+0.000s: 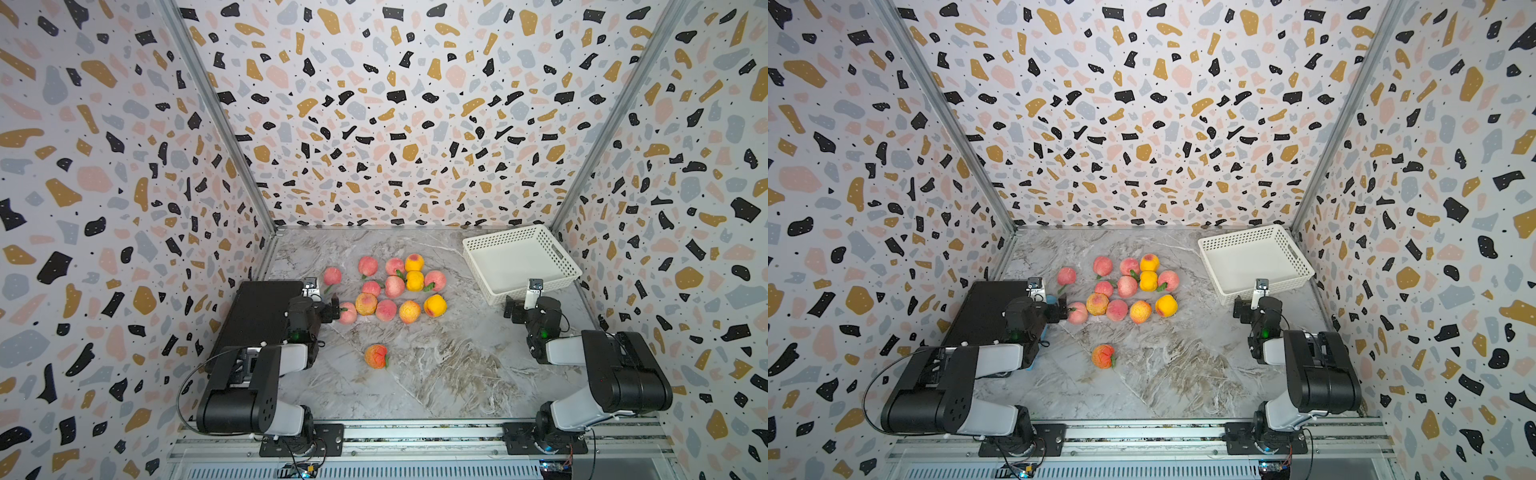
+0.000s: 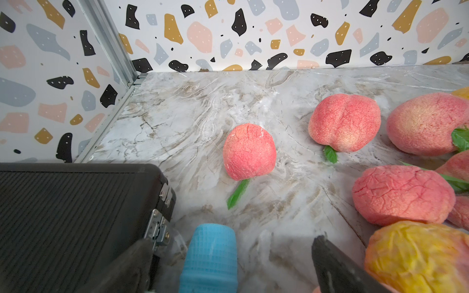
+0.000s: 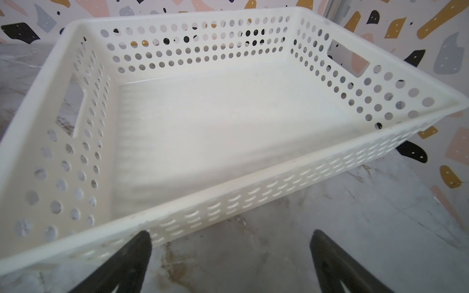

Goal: Put the peaches into the basket
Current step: Adjust the basket at the center of the board.

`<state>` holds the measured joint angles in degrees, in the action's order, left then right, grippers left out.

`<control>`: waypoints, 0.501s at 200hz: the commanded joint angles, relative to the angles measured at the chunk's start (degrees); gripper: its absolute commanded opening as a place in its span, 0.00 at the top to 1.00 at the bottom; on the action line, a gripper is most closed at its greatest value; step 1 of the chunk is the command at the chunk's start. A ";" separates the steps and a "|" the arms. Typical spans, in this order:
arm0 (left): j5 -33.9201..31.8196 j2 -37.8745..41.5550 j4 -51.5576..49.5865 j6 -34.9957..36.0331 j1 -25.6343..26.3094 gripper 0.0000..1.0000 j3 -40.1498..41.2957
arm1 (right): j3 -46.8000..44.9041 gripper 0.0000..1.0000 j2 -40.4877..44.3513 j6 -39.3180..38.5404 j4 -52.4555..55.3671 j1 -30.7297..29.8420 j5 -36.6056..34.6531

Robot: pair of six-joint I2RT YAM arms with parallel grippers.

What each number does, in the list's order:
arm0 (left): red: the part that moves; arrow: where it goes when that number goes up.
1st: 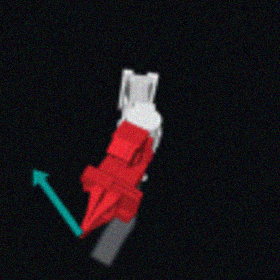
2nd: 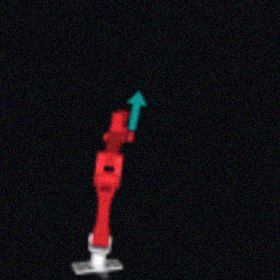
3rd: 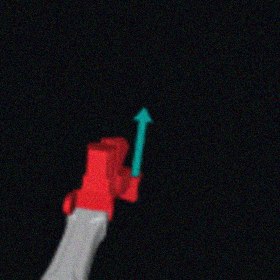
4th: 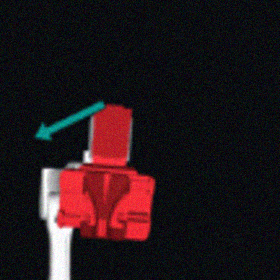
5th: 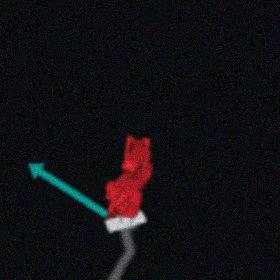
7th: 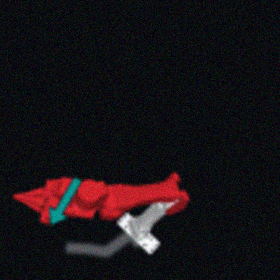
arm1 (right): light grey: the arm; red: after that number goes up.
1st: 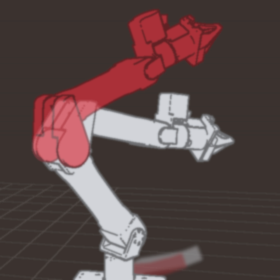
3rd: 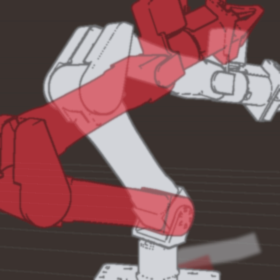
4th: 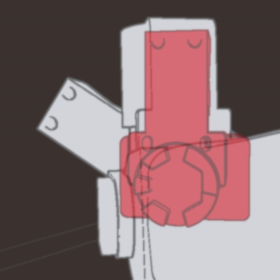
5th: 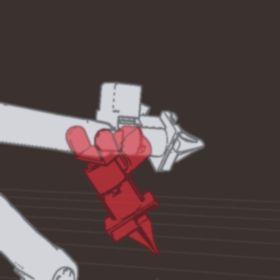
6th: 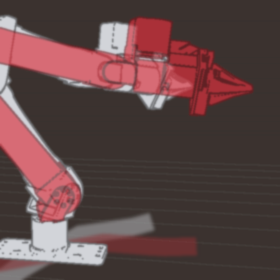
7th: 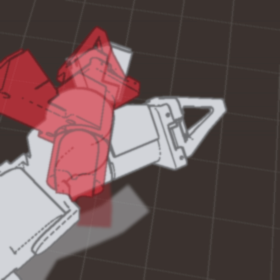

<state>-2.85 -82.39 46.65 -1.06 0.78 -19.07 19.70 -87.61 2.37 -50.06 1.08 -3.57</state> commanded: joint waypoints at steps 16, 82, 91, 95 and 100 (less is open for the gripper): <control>-0.90 1.11 2.36 -0.20 0.01 0.01 0.66 | -1.02 0.00 3.73 -0.67 -1.30 -0.16 1.26; -13.15 23.05 -26.94 -11.79 0.51 0.01 -6.59 | 14.19 0.00 25.01 17.44 48.51 -0.44 -14.03; -13.07 24.44 -31.39 -13.77 0.54 0.01 -8.82 | 17.54 0.00 25.60 20.52 56.18 -0.46 -13.01; -13.16 24.82 -33.82 -14.91 0.54 0.01 -10.11 | 18.72 0.00 25.60 21.88 57.98 -0.47 -11.60; -13.47 25.12 -37.09 -16.97 0.54 0.01 -11.78 | 20.01 0.00 25.42 22.68 59.22 -0.38 -9.04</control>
<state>-13.13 -59.81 23.97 -9.41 0.93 -25.02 32.69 -63.94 13.87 -13.98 0.84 -12.29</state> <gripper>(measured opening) 0.990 0.995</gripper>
